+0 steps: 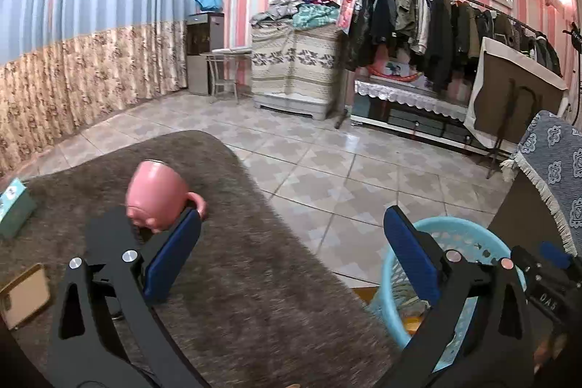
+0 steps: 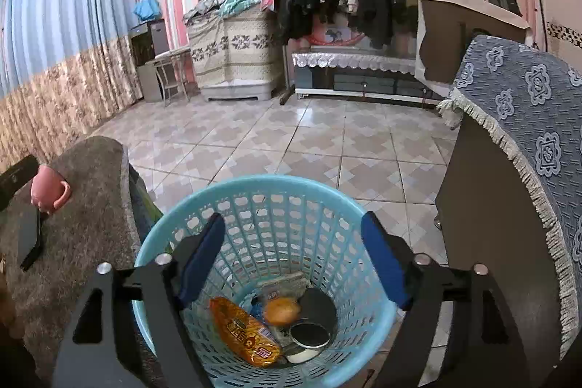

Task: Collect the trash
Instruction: 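Withdraw both open tools from the basket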

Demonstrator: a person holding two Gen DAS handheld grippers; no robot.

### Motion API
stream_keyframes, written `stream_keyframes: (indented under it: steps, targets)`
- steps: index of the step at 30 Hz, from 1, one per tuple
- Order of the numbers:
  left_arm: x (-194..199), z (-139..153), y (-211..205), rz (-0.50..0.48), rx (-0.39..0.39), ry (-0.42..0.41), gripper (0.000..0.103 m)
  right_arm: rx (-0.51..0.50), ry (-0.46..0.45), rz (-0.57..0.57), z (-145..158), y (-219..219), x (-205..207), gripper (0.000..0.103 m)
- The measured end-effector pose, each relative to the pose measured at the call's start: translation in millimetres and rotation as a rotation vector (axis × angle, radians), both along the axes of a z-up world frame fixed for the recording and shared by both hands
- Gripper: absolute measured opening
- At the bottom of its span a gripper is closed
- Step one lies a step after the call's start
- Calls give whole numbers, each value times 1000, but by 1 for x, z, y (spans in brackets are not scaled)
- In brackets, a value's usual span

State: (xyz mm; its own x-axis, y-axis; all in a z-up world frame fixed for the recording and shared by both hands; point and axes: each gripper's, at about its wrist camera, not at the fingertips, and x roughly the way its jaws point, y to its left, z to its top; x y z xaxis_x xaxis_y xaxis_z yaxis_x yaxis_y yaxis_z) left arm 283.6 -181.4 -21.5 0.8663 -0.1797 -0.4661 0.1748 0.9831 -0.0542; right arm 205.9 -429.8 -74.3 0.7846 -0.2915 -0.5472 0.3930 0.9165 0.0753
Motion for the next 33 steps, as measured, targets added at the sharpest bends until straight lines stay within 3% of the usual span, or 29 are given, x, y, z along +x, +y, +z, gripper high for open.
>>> stream_keyframes:
  steps: [5,7,11,16,20,28,33]
  targets:
    - [-21,4,30,30,-22,44,97,-40,-44,4,11,12,-14,99]
    - [-32,6,47,54,-40,56,97,-60,-76,4,20,22,-22,99]
    - [-67,14,83,102,-70,43,97,5,-125,67,30,48,-35,99]
    - [-118,19,109,146,2,-14,97,15,-146,175,32,87,-54,99]
    - [-160,18,133,188,10,-46,97,4,-158,264,30,118,-76,99]
    - [-205,16,148,183,6,-74,97,-37,-170,389,20,167,-119,99]
    - [-218,18,146,161,-3,-99,97,-114,-195,394,19,179,-135,99]
